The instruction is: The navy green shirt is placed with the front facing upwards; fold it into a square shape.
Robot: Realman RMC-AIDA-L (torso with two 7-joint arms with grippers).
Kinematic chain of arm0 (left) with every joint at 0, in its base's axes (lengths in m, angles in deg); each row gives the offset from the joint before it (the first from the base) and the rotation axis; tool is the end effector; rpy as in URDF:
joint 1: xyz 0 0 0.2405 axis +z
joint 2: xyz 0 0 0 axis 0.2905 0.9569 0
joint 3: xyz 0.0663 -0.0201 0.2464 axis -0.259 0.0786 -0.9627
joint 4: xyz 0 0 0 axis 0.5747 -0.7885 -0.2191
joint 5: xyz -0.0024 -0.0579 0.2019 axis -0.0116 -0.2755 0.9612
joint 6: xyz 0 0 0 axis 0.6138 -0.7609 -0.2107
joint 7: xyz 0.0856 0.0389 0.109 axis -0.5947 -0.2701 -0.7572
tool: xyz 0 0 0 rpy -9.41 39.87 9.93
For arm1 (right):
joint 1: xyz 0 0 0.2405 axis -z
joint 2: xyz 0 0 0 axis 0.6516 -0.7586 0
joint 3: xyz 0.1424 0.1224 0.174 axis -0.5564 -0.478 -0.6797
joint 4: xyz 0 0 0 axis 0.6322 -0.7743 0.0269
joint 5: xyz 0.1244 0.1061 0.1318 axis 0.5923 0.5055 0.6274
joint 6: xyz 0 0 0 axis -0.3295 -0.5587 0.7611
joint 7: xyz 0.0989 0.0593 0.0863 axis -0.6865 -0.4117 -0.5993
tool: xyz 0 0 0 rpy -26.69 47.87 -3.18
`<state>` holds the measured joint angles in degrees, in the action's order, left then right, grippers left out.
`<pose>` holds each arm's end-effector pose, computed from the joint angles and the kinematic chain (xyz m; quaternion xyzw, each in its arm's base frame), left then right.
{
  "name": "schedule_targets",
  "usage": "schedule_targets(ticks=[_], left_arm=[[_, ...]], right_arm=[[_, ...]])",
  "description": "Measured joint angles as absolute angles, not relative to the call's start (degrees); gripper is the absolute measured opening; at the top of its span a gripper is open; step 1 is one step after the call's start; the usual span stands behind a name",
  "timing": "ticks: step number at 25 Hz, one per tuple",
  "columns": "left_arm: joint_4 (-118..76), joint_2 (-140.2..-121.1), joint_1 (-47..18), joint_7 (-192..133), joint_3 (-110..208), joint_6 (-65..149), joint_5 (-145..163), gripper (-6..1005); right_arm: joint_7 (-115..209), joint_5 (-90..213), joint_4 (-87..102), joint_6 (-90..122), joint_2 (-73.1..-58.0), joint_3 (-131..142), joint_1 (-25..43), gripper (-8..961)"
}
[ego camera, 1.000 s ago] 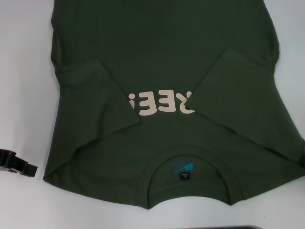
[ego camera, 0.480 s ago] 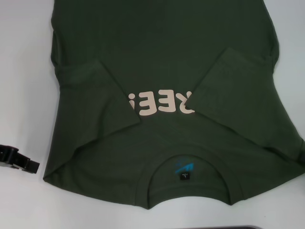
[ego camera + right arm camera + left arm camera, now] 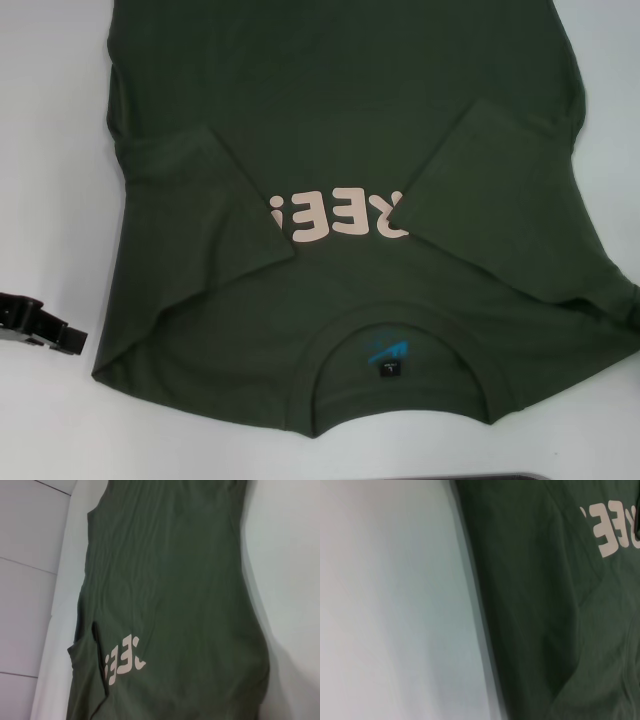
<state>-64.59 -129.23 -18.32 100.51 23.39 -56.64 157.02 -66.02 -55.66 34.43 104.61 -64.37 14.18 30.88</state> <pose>-0.3182 0.2930 0.0549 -0.7883 -0.6107 0.0745 0.0044 0.4076 0.1792 0.0543 -0.6572 0.6983 0.2578 0.1188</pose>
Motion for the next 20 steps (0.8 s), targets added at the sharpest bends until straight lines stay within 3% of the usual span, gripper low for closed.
schedule_targets(ticks=[20], left_arm=[[-57.63, -130.24, -23.54, 99.79, 23.82, -42.56, 143.61, 122]], right_arm=[[-66.31, -55.27, 34.37, 103.76, -63.99, 14.17, 29.01, 51]])
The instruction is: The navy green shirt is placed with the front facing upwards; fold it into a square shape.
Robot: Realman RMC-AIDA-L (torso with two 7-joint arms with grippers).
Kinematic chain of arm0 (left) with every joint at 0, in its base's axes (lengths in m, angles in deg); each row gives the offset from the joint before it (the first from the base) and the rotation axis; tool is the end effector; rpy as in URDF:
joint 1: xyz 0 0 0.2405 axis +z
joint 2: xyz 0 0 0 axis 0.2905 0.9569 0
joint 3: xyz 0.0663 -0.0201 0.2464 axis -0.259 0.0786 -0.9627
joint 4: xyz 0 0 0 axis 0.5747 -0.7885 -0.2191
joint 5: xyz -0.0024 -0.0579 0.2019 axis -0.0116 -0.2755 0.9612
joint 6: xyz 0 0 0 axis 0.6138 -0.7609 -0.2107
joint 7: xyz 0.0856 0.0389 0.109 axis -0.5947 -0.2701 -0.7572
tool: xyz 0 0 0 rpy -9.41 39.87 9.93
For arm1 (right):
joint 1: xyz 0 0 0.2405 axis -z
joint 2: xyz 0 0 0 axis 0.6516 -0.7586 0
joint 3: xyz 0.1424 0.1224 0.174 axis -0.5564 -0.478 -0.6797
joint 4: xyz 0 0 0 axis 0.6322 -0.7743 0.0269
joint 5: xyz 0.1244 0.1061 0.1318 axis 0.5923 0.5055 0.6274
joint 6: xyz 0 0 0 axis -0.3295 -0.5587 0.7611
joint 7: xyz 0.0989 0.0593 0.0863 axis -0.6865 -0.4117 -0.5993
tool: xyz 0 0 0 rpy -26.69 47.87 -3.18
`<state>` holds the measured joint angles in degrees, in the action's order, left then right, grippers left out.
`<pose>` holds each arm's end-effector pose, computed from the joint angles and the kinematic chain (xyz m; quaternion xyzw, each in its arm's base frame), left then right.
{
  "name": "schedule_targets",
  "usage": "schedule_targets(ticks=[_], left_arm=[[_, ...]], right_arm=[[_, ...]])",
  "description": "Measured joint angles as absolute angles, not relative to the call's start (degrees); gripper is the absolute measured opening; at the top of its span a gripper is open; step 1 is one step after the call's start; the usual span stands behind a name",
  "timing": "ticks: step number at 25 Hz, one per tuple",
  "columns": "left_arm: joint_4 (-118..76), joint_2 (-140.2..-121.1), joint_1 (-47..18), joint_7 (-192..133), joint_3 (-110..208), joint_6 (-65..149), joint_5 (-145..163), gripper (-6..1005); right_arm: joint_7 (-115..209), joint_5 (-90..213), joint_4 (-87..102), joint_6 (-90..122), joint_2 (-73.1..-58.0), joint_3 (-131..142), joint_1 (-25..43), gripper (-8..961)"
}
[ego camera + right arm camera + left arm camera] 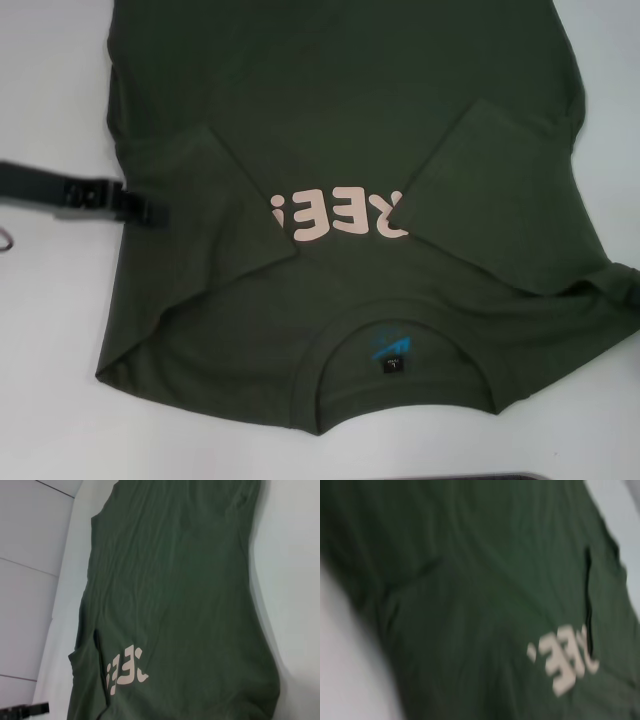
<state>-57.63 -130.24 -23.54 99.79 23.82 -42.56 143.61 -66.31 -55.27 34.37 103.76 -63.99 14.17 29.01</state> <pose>-0.2807 0.3512 0.0263 -0.8155 -0.5732 -0.0563 0.0575 0.4043 0.1942 0.0576 -0.6653 0.6891 0.2591 0.1241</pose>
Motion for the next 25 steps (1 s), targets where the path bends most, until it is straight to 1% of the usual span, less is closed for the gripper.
schedule_targets(ticks=[8, 13, 16, 21, 25], left_arm=[[-57.86, -131.15, -24.41, 100.19, 23.81, -35.8, 137.56, 155], [-57.64, -131.07, -24.49, 100.7, 23.44, -34.74, 136.98, 374], [-57.93, -130.9, -24.48, 101.0, 23.03, -35.05, 137.26, 605], [-58.42, -130.17, -23.22, 101.31, 21.52, -39.76, 138.32, 724], [-59.62, -129.95, -22.06, 101.39, 21.54, -45.15, 141.43, 819]], right_arm=[[-66.47, -55.21, 34.37, 103.56, -64.07, 14.13, 28.07, 52], [-66.62, -55.21, 34.37, 103.5, -64.08, 13.7, 27.75, 52], [-66.63, -55.21, 34.37, 103.49, -64.08, 13.44, 27.63, 52], [-66.63, -55.21, 34.37, 103.53, -64.02, 13.43, 27.55, 51], [-66.61, -55.29, 34.37, 103.6, -64.03, 13.44, 27.37, 51]])
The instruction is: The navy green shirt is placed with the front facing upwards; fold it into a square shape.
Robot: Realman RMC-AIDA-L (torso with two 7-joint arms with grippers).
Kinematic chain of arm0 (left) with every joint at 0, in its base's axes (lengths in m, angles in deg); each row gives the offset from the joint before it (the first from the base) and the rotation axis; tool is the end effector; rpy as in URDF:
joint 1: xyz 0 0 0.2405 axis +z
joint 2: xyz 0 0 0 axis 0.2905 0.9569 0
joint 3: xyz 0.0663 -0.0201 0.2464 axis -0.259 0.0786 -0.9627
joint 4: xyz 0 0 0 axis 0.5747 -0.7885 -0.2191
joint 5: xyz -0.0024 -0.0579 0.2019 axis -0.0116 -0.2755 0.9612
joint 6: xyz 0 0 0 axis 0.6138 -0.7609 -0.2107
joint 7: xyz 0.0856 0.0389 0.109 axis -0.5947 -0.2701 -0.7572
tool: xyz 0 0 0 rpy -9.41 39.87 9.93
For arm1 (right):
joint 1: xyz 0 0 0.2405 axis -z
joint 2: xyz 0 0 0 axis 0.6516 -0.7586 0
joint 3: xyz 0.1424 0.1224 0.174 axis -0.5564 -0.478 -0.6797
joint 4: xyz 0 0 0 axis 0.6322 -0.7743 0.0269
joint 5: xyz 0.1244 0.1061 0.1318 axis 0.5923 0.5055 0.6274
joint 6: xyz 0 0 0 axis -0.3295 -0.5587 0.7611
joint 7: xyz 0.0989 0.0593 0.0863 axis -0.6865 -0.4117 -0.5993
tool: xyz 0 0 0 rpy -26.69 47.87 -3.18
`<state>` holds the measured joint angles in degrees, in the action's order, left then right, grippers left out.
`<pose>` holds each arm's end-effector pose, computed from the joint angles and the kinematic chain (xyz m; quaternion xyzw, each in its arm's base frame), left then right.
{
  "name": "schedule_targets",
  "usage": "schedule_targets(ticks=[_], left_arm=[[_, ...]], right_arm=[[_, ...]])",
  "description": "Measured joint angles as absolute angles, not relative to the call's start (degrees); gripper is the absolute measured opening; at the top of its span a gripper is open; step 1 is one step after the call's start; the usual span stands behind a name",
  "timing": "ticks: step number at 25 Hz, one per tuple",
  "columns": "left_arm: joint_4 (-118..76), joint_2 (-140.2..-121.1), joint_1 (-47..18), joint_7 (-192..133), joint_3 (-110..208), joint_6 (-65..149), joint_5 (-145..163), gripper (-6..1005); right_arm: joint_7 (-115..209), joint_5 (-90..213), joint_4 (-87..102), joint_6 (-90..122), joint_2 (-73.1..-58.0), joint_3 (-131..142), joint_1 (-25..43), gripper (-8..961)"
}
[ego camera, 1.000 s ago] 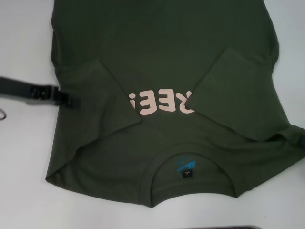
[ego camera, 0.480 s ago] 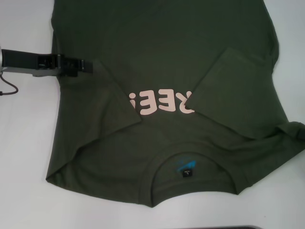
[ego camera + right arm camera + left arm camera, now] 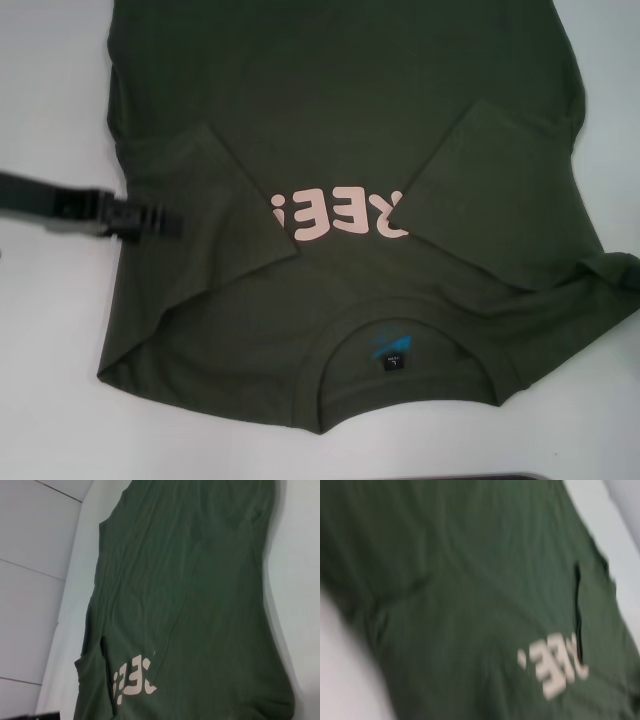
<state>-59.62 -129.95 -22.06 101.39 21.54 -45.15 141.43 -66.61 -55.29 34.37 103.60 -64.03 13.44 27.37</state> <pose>-0.2803 0.3447 0.0318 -0.8129 -0.5779 -0.0556 0.0455 0.3993 0.2060 0.0586 -0.6703 0.6818 0.2653 0.1242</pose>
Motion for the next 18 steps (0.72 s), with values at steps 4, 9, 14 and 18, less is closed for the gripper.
schedule_targets(ticks=[4, 9, 14, 18], left_arm=[[-61.69, -129.9, -19.94, 101.72, 21.95, -51.11, 144.96, 868], [-62.29, -129.52, -19.17, 101.58, 22.05, -55.35, 147.91, 894], [-62.22, -129.49, -19.05, 101.55, 21.98, -56.04, 150.91, 892], [-62.13, -129.54, -18.89, 101.49, 21.92, -56.07, 151.65, 887]], right_arm=[[-66.41, -55.49, 34.37, 103.59, -64.16, 13.45, 27.19, 52], [-66.32, -55.56, 34.37, 103.51, -64.34, 13.7, 26.86, 52], [-66.18, -55.57, 34.37, 103.49, -64.55, 13.92, 26.73, 52], [-66.09, -55.57, 34.37, 103.49, -64.59, 13.92, 26.74, 52]])
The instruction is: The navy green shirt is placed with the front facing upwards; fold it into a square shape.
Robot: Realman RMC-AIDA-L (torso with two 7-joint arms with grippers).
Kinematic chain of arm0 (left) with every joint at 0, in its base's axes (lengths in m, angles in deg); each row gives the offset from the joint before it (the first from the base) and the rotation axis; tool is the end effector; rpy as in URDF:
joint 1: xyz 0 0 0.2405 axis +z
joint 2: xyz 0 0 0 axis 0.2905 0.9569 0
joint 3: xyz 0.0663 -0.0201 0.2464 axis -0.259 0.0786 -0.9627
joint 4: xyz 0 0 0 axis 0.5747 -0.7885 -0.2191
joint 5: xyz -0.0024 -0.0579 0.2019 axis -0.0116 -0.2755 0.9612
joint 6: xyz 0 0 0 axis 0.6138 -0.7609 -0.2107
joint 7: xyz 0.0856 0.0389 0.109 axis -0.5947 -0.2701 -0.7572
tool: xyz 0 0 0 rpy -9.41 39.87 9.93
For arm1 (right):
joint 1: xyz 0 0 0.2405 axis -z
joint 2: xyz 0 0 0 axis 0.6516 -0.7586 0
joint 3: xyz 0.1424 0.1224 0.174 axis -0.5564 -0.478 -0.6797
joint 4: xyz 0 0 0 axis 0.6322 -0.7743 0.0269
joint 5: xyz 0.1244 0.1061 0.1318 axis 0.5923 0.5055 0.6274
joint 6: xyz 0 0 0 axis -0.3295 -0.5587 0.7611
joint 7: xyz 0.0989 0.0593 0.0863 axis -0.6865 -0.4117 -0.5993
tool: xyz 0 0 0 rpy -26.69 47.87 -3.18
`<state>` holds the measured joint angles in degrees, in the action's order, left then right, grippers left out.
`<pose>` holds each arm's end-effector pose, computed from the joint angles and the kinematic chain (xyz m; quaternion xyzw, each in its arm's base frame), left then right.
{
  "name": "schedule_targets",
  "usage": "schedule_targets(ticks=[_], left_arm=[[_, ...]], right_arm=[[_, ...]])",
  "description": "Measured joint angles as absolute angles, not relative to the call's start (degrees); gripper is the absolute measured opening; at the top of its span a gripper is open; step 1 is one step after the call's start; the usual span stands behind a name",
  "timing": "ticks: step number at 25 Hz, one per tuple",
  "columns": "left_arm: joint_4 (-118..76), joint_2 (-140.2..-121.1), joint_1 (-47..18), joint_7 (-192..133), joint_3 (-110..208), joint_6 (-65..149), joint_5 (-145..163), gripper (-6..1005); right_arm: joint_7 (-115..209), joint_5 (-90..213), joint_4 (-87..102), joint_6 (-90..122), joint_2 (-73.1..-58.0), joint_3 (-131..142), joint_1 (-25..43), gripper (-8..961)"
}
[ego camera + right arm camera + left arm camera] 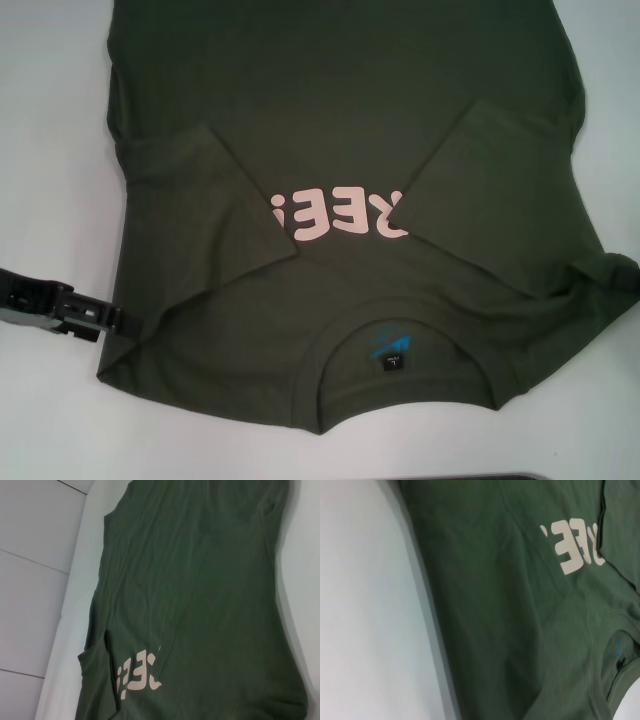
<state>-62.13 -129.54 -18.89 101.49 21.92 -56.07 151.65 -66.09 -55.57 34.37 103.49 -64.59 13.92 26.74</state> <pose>-0.3052 0.2984 0.0422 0.7931 0.6075 -0.0387 0.0182 0.3955 0.2094 0.0531 -0.6778 0.6767 0.2624 0.1177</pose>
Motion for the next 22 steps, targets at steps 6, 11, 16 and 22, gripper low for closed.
schedule_targets(ticks=[6, 11, 16, 22], left_arm=[[-62.13, -129.79, -18.46, 101.51, 21.86, -56.22, 153.06, 887], [-62.1, -129.89, -17.98, 101.53, 21.85, -56.26, 153.74, 887], [-62.06, -130.18, -17.62, 101.53, 21.82, -56.36, 154.62, 887], [-61.56, -130.45, -17.56, 101.44, 21.22, -56.18, 154.71, 888]], right_arm=[[-66.07, -55.57, 34.37, 103.5, -64.6, 13.85, 26.76, 51], [-66.07, -55.57, 34.37, 103.5, -64.61, 13.68, 26.76, 51], [-66.07, -55.57, 34.37, 103.5, -64.61, 13.63, 26.62, 52], [-66.21, -55.57, 34.37, 103.5, -64.61, 13.62, 26.52, 52]])
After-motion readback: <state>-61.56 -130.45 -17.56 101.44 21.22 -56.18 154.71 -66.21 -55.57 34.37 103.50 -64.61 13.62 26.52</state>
